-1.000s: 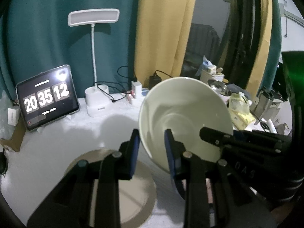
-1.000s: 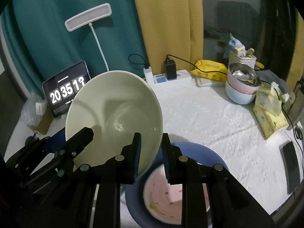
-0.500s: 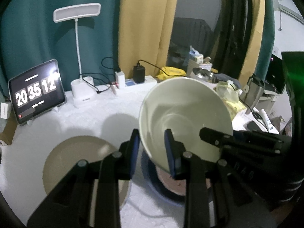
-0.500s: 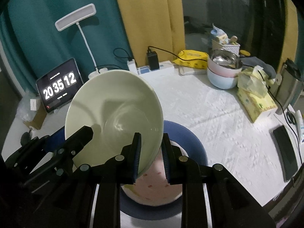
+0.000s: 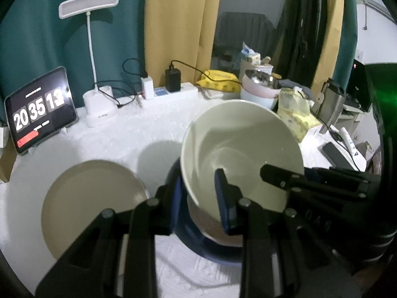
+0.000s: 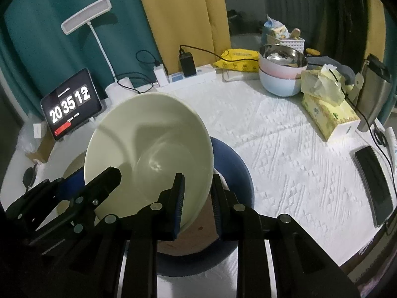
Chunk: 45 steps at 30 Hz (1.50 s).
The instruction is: Organize plates and bowls
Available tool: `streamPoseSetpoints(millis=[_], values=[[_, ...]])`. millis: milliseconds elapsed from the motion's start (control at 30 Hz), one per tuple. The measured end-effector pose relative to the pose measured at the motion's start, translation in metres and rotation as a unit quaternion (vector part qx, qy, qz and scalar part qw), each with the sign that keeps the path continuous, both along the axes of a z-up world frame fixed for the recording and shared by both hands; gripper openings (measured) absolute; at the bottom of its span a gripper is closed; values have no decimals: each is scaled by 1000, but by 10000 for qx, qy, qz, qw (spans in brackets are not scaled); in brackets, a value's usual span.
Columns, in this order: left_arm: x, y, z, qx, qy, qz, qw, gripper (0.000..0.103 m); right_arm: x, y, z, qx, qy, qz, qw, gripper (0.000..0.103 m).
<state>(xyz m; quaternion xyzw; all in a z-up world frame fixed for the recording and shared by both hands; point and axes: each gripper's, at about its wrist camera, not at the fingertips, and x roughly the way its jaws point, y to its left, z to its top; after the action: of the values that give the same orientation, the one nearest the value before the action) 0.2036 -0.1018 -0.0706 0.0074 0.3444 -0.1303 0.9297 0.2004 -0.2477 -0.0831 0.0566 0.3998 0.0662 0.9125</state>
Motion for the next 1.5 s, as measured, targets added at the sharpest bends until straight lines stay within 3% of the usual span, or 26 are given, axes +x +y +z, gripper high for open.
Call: streamPoseSetpoints(millis=[300, 600, 800, 1200, 1500], values=[[2, -9, -20, 82, 244, -71, 9996, 27, 2, -10, -22, -53, 257, -7, 9997, 23], [6, -7, -33, 166, 500, -120, 9985, 27, 4, -9, -24, -132, 308, 62, 9994, 23], [4, -8, -34, 241, 436, -110, 9987, 27, 2, 0, -27, -509, 230, 86, 9984, 24], [1, 0, -27, 61, 432, -144, 9989, 29, 1, -8, -18, -182, 230, 80, 9995, 27], [-8, 8, -3, 18, 31, -94, 9999, 31, -8, -22, 2, -155, -9, -66, 9999, 28]])
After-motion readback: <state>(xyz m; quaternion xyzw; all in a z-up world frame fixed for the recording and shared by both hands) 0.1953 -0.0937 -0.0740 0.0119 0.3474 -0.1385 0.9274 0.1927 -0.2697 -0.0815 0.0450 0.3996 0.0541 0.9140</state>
